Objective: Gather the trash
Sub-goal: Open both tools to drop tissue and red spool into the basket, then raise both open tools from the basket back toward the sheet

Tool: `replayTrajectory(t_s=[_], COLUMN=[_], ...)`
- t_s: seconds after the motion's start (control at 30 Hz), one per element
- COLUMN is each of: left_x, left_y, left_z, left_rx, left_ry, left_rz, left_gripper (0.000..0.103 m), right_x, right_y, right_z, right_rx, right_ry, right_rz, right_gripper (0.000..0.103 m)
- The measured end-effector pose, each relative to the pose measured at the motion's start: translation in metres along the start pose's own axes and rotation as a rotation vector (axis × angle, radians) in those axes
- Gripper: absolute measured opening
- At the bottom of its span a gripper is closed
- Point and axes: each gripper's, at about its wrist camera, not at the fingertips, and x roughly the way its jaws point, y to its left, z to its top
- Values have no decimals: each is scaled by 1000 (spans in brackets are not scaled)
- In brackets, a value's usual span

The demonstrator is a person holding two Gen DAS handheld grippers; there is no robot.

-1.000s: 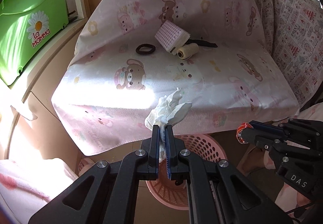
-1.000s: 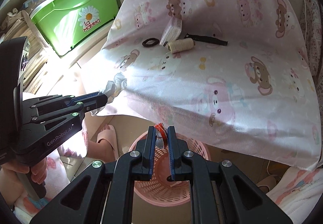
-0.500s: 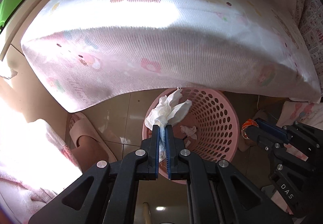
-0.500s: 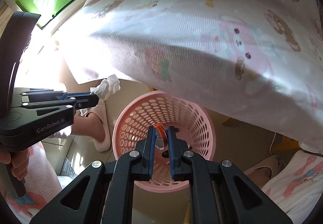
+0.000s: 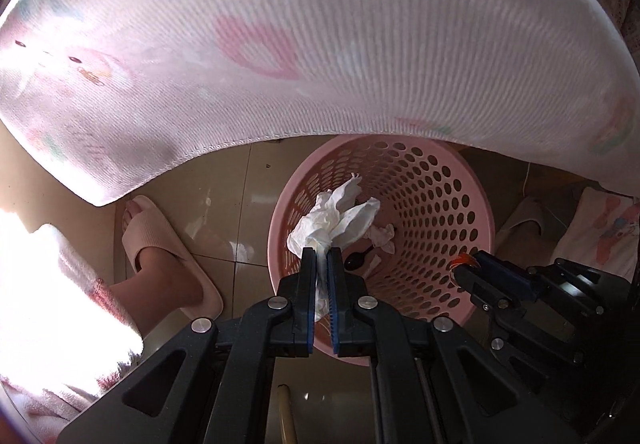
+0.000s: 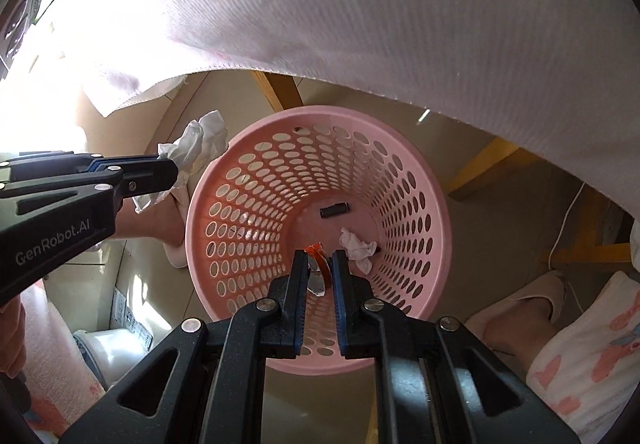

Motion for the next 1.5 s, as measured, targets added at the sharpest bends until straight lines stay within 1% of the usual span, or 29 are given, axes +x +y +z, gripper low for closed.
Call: replayTrajectory(t_s=[0.17,0.27,0.37,0.4,0.5,0.57,0.63,0.73,0.77,0.8,0.83,0.87,0.9,0.93,0.97,1.0,1.23,1.3,1.37,1.5], left_x=[15,25,35,39,42,43,43,42,41,39,38,37,37,36,35,34,25,23,21,16], left_y=[8,7,7,7,7,8,9,8,8,8,7,6,6,5,4,4,9,10,12,17], left_z=[5,6,5,4,2,1,1,1,1,2,2,2,2,2,2,2,5,5,5,7], left_rx=[-38,-46,-55,-54,-48,-52,-56,-51,-49,-47,-44,-41,-35,-28,-23,-20,-35,-36,-48,-73], left_ry=[40,70,103,109,114,117,124,113,107,102,101,96,90,86,82,79,48,38,33,23], left_rz=[0,-21,-42,-41,-26,-29,-31,-10,-7,-8,-10,-10,-3,7,14,18,22,30,27,21], left_gripper=[6,6,6,6,6,7,12,24,34,47,53,56,56,56,57,58,59,62,64,64], right_x=[8,14,19,22,28,28,27,28,29,29,29,30,30,29,27,26,24,23,21,15], right_y=[-6,-11,-11,-11,-13,-11,-9,-10,-10,-12,-12,-13,-13,-14,-14,-13,-13,-13,-13,-11], right_z=[1,3,6,6,5,4,4,3,3,2,2,2,2,2,2,1,2,2,2,3], right_rx=[20,45,42,45,58,44,27,28,31,33,36,39,43,45,45,43,44,47,48,53], right_ry=[13,26,20,21,38,37,31,38,45,48,51,55,57,53,44,33,30,28,19,-5], right_rz=[-17,-9,-47,-55,-42,-52,-67,-82,-93,-102,-107,-107,-107,-110,-116,-122,-131,-131,-130,-138], right_gripper=[13,13,13,13,13,13,13,18,21,23,25,31,38,43,49,50,50,50,50,50])
